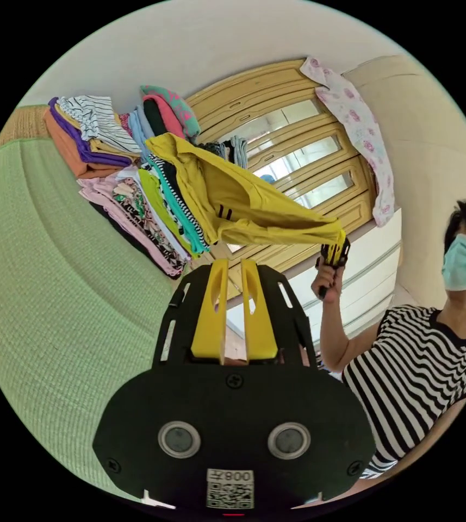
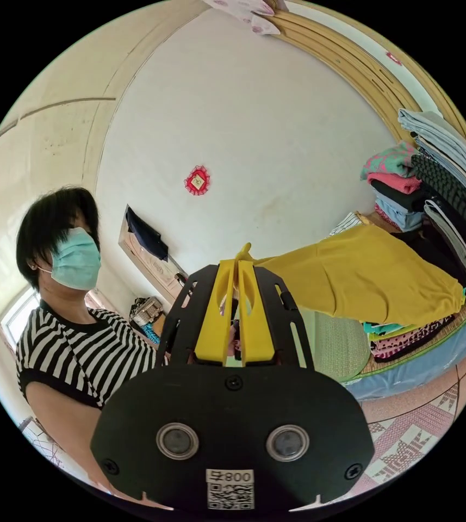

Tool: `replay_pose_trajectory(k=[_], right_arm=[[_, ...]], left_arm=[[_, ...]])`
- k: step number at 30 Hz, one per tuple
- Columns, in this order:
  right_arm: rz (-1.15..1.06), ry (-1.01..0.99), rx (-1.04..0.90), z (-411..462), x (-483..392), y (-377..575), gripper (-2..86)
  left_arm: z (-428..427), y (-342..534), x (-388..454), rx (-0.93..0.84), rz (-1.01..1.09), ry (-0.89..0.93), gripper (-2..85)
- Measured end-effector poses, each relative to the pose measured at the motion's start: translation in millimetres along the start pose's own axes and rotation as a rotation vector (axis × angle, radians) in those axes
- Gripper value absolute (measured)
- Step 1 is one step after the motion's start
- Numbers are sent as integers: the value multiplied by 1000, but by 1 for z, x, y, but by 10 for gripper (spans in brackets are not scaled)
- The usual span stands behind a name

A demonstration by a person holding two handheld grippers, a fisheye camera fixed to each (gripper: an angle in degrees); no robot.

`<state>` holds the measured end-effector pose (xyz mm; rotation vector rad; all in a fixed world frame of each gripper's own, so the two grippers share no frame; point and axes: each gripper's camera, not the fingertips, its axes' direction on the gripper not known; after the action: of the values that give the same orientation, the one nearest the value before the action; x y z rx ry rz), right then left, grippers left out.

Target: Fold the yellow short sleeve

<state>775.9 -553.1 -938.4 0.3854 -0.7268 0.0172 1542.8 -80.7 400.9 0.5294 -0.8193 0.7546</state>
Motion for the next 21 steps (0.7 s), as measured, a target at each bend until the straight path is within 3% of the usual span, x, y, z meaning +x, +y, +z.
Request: replay_pose_trajectory(k=[3,9,21], right_arm=[[14,-14,21,-42,-4,3,6],[29,-18,74,-118,-7,-1,6],[-5,1,132,-226,-4,-46,7]], left_arm=[[7,-18,-18,32,-52,153,71],[20,-55,-58,70,-151,248,82],[-30,-26,-172,202,-399,121,98]])
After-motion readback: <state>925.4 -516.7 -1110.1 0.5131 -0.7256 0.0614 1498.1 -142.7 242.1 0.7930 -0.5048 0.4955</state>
